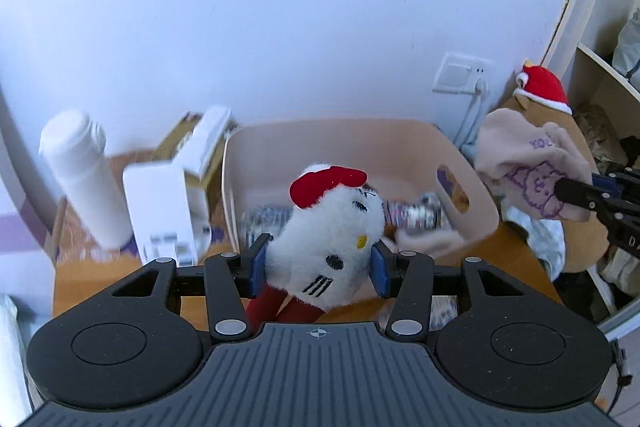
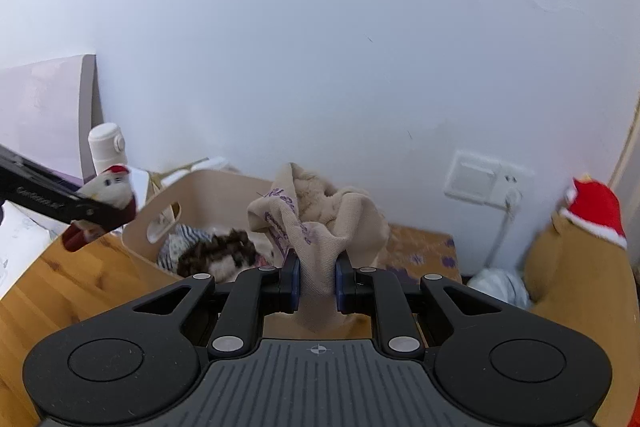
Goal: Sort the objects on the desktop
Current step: 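Lower the plush and towel into the basket and open both grippers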
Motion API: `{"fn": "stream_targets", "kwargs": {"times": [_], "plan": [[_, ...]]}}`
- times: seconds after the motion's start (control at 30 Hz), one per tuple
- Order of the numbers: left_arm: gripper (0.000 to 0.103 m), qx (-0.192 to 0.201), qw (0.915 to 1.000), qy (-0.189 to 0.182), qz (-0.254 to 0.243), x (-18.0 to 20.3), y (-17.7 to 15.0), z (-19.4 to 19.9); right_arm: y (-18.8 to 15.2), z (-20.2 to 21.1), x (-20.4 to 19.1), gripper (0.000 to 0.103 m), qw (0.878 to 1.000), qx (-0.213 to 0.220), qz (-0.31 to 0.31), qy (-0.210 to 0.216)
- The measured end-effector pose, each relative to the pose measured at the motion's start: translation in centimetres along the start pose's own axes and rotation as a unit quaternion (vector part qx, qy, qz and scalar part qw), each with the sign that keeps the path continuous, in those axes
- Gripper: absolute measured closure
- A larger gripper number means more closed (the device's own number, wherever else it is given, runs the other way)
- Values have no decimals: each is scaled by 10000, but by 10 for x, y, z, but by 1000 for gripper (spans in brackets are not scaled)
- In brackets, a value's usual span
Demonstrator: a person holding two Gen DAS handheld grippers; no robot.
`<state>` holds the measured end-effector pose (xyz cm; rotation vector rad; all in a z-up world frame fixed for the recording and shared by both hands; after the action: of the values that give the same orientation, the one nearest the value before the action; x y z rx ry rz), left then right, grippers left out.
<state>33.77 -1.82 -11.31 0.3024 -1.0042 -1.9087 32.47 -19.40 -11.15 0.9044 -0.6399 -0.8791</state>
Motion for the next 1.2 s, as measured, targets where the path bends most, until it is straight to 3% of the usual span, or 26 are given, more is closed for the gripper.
{"fn": "stream_targets", "kwargs": {"times": [0.13, 0.47, 0.7, 0.93, 1.0, 1.1, 1.2], "plan": [[53, 9, 10000, 39, 4, 4, 11, -14, 9, -17, -8, 87, 10000, 48, 48, 70], [53, -403, 9987, 310, -62, 8, 8, -70, 9, -63, -14, 87, 9999, -138, 60, 49], [55, -727, 9963, 457, -29, 5, -6, -102, -9, -94, 1, 86, 9981, -532, -303, 120], [54, -864, 9953, 427, -36, 0, -10, -111, -28, -109, 12, 83, 9945, -911, -513, -84], [44, -827, 9962, 289, 0, 1, -8, -108, -30, -109, 11, 77, 9943, -930, -508, -106], [28, -727, 9967, 356, -3, -1, -6, -99, -29, -105, 6, 53, 9953, -877, -397, -119], [25, -666, 9973, 321, 41, -2, -6, -88, -26, -101, 1, 32, 9958, -867, -282, -116]]}}
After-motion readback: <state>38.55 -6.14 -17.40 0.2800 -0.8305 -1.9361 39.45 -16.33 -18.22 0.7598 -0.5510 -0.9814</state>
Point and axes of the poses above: each gripper's, at about its wrist camera, not at the fingertips, and z roughly against the way its jaws point, x to its right, y to its top, the point moved 8 cm from there along -z, roughly the way its jaws point, and after that the axes turned 4 degrees about x, right-handed, at the moved point
